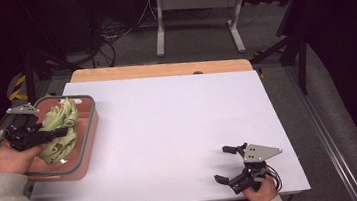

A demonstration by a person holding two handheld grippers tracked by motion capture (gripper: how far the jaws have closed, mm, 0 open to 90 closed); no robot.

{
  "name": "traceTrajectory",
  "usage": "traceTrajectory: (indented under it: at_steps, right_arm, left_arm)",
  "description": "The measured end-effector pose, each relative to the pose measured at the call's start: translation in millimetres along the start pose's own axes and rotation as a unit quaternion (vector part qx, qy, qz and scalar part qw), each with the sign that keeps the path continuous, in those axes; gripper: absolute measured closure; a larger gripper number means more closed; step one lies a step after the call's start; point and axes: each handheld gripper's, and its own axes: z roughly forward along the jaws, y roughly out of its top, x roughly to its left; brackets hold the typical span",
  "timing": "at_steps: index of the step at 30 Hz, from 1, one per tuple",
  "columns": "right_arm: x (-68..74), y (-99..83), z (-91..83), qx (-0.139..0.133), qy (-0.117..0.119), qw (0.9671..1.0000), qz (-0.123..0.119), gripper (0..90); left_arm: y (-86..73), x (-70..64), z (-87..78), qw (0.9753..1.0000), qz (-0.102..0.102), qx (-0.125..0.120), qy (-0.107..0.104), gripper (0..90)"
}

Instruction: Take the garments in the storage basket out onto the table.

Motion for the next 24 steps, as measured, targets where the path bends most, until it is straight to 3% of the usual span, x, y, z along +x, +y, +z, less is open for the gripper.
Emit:
traceTrajectory:
  at_steps: [8,12,24]
  right_arm:
    - [0.1,0.0,0.1,0.000,0.000,1.0000,0.000,0.1]
    - [0.1,0.1,0.0,0.000,0.000,1.0000,0.000,0.1]
    - [0.0,0.1,-0.3,-0.001,0.000,1.0000,-0.001,0.1]
  left_arm:
    - [0.3,-5.6,-13.7,0.9982,-0.013,-0.058,-0.003,55.5]
    - [0.5,-9.2,-19.2,0.9956,-0.016,-0.092,-0.011,55.4]
    - [0.9,-21.5,-27.6,0.9877,-0.015,-0.153,-0.029,54.9]
